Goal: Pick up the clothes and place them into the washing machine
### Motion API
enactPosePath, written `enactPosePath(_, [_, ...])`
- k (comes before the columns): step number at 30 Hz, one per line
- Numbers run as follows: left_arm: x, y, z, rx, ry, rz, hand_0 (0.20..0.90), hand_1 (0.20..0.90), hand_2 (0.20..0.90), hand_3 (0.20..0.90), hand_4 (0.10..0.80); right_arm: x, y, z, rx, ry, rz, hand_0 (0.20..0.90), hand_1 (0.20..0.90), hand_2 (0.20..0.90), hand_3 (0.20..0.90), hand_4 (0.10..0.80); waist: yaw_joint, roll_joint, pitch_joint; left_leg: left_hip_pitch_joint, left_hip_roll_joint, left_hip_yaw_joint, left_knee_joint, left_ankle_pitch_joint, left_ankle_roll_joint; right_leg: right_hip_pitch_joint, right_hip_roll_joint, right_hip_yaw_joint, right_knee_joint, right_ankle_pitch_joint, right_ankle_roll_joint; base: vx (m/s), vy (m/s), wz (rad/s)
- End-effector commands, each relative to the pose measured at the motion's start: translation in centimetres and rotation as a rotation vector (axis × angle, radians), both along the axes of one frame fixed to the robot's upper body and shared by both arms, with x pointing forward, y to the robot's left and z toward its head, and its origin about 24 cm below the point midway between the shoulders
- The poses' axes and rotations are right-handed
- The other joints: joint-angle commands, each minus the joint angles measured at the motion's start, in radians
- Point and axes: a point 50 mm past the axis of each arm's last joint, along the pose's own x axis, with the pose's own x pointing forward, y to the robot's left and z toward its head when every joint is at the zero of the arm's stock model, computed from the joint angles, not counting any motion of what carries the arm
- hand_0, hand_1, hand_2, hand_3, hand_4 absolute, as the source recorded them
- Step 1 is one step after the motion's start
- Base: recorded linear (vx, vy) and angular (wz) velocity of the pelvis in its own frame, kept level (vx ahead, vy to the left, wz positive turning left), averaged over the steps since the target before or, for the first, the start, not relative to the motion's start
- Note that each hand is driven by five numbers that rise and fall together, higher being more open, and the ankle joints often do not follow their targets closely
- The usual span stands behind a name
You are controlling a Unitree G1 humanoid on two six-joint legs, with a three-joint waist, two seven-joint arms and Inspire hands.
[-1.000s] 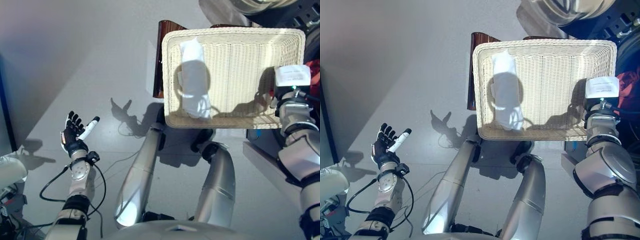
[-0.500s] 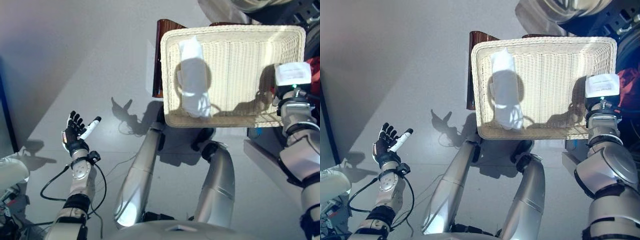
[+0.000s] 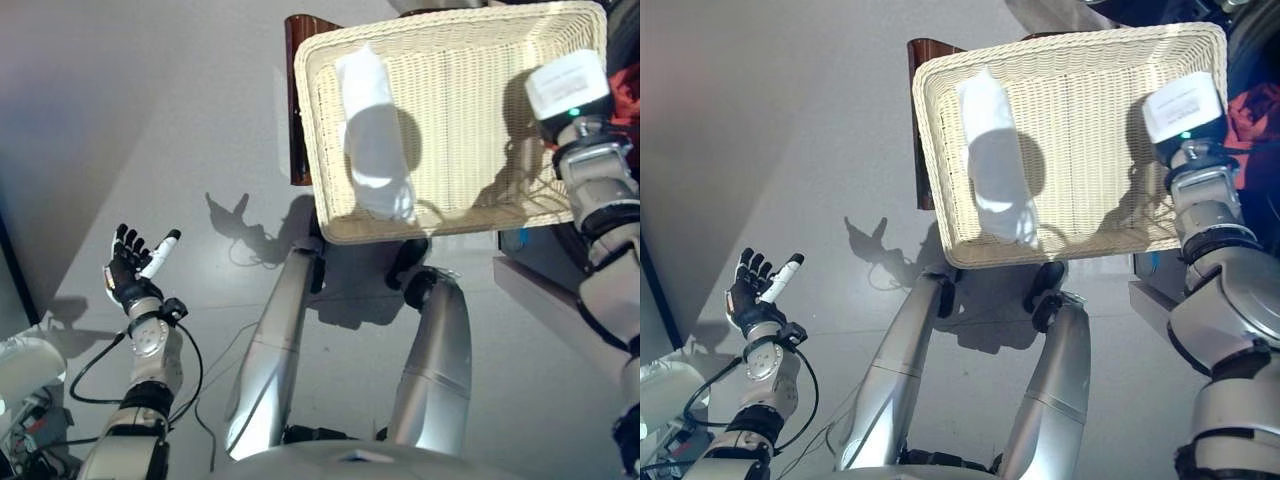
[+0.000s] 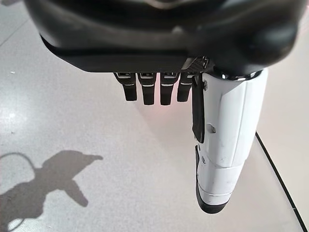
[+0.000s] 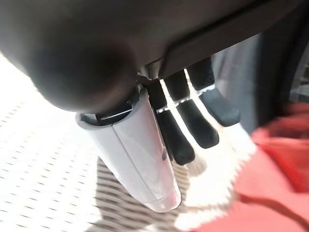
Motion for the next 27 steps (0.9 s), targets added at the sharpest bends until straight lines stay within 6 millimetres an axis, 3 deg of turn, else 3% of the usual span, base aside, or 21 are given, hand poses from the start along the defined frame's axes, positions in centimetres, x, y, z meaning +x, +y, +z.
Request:
enactPosePath(1, [-4.7,4.5,-0.6,0.021,-0.004,0.255,0.9,0.9,0.9,0.9,0.8,-1.4,-0.2,4.5,-0.068,-0.157,0.038,0.2,0.2,0.2,0.2,0.3,-0.035,0.004,-0.04,0.016,-0.018,-0.017,-0.117,0.034,-0.043,0.1,0.036,-0.004,-0.051,-0.038,-0.028,0.001,0.024,-0.1])
enactPosePath(3, [-5.1,4.5,-0.8,0.016,0.0,0.264,0.9,0.9,0.9,0.9,0.8,-2.1,0.5,5.2,-0.073,-0.19,0.091,0.2,0.2,0.2,0.2,0.3,-0.045,0.002,-0.045,0.031,-0.014,-0.015,-0.138,0.036,-0.041,0.112,0.039,-0.006,-0.065,-0.036,-0.025,0.014,0.036,-0.06])
enactPosePath(8, [-5.2,4.3,-0.9,0.027,0.012,0.243,0.9,0.9,0.9,0.9,0.8,-2.8,-0.8,2.4,0.013,-0.165,0.06,0.2,0.2,0.2,0.2,0.3,-0.049,0.003,-0.059,0.075,-0.008,-0.012,-0.186,0.045,-0.036,0.153,0.044,-0.01,-0.112,-0.019,-0.014,0.023,0.024,-0.12])
enactPosePath(10, [-4.9,4.2,-0.9,0.034,0.017,0.234,0.9,0.9,0.9,0.9,0.8,-2.3,-0.1,1.2,0.125,-0.165,0.073,0.2,0.2,0.2,0.2,0.3,-0.053,0.002,-0.07,0.112,-0.003,-0.007,-0.221,0.055,-0.034,0.19,0.05,-0.01,-0.147,-0.006,-0.007,0.046,0.011,-0.12])
enactPosePath(11, [-4.9,4.2,-1.0,0.038,0.026,0.226,0.9,0.9,0.9,0.9,0.8,-2.0,0.2,0.2,0.191,-0.159,0.078,0.252,0.252,0.252,0.252,0.337,-0.052,0.0,-0.07,0.127,-0.003,-0.006,-0.232,0.058,-0.033,0.207,0.054,-0.014,-0.16,-0.001,-0.005,0.043,-0.007,-0.1])
enactPosePath(12, [-4.9,4.1,-1.0,0.041,0.034,0.222,0.9,0.9,0.9,0.9,0.8,-1.7,0.4,-0.3,0.313,-0.19,0.075,0.406,0.406,0.406,0.406,0.447,-0.054,-0.001,-0.073,0.14,-0.001,-0.006,-0.244,0.061,-0.032,0.225,0.059,-0.016,-0.177,0.003,-0.003,0.041,-0.01,-0.11])
enactPosePath(13, [-5.0,4.3,-1.0,0.043,0.041,0.224,0.9,0.9,0.9,0.9,0.8,-1.4,0.5,-0.7,0.436,-0.22,0.068,0.787,0.787,0.787,0.787,0.72,-0.049,-0.001,-0.077,0.151,-0.002,-0.006,-0.251,0.063,-0.031,0.24,0.063,-0.02,-0.191,0.007,-0.001,0.041,-0.017,-0.16])
enactPosePath(14, [-5.1,4.6,-1.0,0.048,0.046,0.227,0.9,0.9,0.9,0.9,0.8,-1.1,0.7,-1.3,0.478,-0.217,0.065,0.9,0.9,0.9,0.9,0.8,-0.043,-0.006,-0.078,0.165,0.0,-0.005,-0.259,0.066,-0.031,0.257,0.066,-0.025,-0.205,0.012,0.001,0.036,-0.014,-0.3])
enactPosePath(16, [-5.2,4.8,-0.9,0.055,0.044,0.221,0.9,0.9,0.9,0.9,0.8,-1.1,-1.0,-3.1,0.643,-0.227,-0.002,0.9,0.9,0.9,0.9,0.8,-0.035,-0.005,-0.08,0.184,0.002,-0.009,-0.273,0.073,-0.032,0.282,0.067,-0.031,-0.234,0.022,0.004,0.014,-0.02,-0.26])
enactPosePath(19, [-5.1,4.7,-1.1,0.049,0.065,0.182,0.9,0.9,0.9,0.9,0.8,-1.7,-4.5,-3.8,1.414,-0.532,-0.07,0.9,0.9,0.9,0.9,0.8,-0.026,0.02,-0.093,0.204,-0.002,-0.012,-0.293,0.082,-0.033,0.299,0.066,-0.043,-0.246,0.024,-0.002,0.006,-0.012,0.05])
enactPosePath(20, [-5.0,4.8,-1.0,0.055,0.065,0.179,0.9,0.9,0.9,0.9,0.8,-1.8,-4.7,-4.0,1.428,-0.536,-0.069,0.9,0.9,0.9,0.9,0.8,-0.022,0.016,-0.092,0.207,-0.003,-0.013,-0.293,0.081,-0.033,0.302,0.065,-0.043,-0.246,0.022,-0.002,0.023,-0.024,0.1])
enactPosePath(22, [-4.9,4.8,-1.6,0.064,0.132,0.12,0.9,0.9,0.9,0.9,0.8,-3.8,-7.5,-6.3,1.798,-0.7,-0.116,0.9,0.9,0.9,0.9,0.8,-0.015,0.023,-0.102,0.229,-0.007,-0.019,-0.304,0.082,-0.034,0.317,0.062,-0.047,-0.248,0.019,-0.004,0.067,-0.024,0.08])
enactPosePath(23, [-5.0,5.0,-1.9,0.062,0.156,0.104,0.9,0.9,0.9,0.9,0.8,-5.3,-8.7,-9.2,2.086,-0.826,-0.097,0.9,0.9,0.9,0.9,0.8,-0.018,0.024,-0.107,0.253,-0.007,-0.017,-0.316,0.079,-0.034,0.336,0.064,-0.041,-0.263,0.017,-0.004,0.092,-0.014,0.05])
enactPosePath(25, [-4.9,5.1,-1.9,0.081,0.173,0.089,0.9,0.9,0.9,0.9,0.8,-5.8,-8.2,-11.6,2.373,-0.99,-0.01,0.9,0.9,0.9,0.9,0.8,-0.003,0.03,-0.104,0.28,-0.008,-0.014,-0.326,0.076,-0.03,0.368,0.068,-0.036,-0.286,0.021,-0.003,0.067,-0.001,-0.03])
enactPosePath(27, [-5.1,5.2,-2.0,0.076,0.172,0.095,0.9,0.9,0.9,0.9,0.8,-5.4,-7.1,-12.7,2.519,-1.059,0.065,0.9,0.9,0.9,0.9,0.8,0.002,0.046,-0.099,0.293,-0.009,-0.005,-0.333,0.079,-0.027,0.381,0.068,-0.028,-0.301,0.028,0.0,0.036,0.039,-0.13])
